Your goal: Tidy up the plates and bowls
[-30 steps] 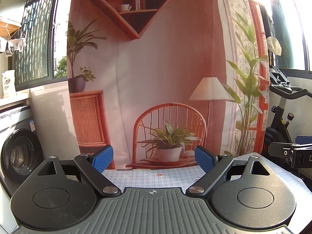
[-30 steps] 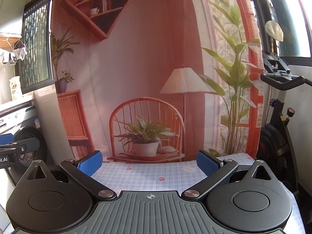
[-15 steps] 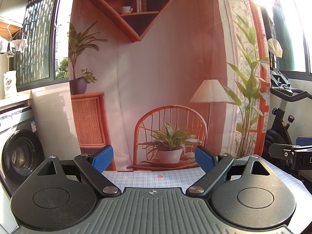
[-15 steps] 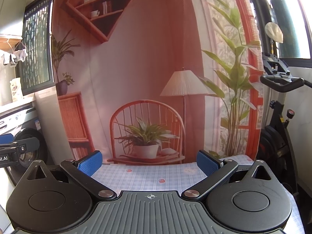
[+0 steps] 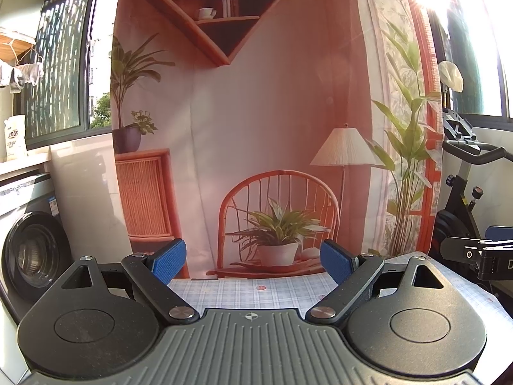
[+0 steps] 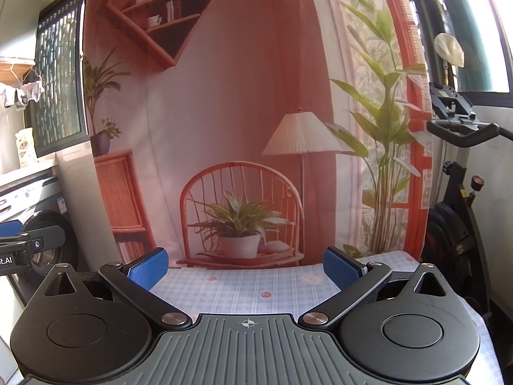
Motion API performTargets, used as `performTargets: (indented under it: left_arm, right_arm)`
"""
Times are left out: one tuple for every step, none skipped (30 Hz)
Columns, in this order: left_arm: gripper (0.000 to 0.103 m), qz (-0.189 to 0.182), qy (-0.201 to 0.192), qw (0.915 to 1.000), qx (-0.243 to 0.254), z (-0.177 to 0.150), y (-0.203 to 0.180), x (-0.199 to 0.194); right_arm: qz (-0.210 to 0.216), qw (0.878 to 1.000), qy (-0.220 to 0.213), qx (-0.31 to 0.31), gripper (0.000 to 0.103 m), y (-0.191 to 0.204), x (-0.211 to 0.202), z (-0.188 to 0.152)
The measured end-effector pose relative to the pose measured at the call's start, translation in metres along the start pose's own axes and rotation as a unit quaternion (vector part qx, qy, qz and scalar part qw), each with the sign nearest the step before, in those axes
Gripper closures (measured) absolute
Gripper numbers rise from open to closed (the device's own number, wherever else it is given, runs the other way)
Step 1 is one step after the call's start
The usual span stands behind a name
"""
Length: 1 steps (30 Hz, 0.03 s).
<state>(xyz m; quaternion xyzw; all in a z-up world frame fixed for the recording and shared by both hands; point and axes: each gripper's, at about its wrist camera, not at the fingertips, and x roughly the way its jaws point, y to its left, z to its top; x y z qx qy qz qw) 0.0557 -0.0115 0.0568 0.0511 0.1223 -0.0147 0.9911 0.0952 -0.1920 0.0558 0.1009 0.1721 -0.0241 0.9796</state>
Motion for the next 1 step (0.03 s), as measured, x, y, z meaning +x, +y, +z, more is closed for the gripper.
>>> performTargets:
  left_arm:
    - [0.011, 0.000, 0.002, 1.0000, 0.000, 0.0000, 0.0001, 0.0008]
  right_arm:
    - [0.000, 1.000, 0.000, 0.000, 0.000, 0.0000, 0.0000, 0.0000]
